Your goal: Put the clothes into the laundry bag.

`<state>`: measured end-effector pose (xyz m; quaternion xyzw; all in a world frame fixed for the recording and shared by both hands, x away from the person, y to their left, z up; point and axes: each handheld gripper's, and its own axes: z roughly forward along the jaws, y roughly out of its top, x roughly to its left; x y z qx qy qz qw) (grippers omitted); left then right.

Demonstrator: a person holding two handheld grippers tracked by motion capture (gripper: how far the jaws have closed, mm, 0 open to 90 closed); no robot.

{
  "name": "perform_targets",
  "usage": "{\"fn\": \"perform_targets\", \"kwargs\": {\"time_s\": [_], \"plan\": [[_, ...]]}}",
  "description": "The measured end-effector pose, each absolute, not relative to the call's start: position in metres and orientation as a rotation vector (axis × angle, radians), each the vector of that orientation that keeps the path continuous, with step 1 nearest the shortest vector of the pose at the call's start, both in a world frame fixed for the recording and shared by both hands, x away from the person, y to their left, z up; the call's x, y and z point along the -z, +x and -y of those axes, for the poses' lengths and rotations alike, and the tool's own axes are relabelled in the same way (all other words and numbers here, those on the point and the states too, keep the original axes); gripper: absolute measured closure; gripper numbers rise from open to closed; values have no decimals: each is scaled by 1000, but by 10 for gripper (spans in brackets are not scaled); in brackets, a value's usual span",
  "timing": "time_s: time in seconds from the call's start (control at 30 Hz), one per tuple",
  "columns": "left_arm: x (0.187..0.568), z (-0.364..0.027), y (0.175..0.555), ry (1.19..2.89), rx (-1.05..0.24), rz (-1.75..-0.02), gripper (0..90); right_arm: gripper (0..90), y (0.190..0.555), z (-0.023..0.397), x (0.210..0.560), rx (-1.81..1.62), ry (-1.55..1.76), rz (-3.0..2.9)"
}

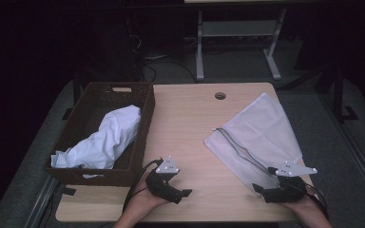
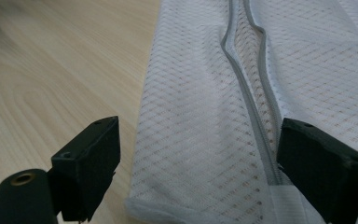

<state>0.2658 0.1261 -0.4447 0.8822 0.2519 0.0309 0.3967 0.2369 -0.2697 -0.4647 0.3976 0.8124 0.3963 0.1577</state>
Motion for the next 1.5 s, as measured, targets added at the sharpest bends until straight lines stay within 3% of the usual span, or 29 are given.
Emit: {"fn": "perform_targets", "kwargs": {"time_s": [0.93, 1.5], "plan": [[360, -120, 303, 2320, -124, -585, 144, 130, 235, 270, 464, -1141, 1120, -2297], [315, -168, 341, 2357, -251, -663, 146, 129, 235, 270, 464, -1147, 1112, -2294]]}}
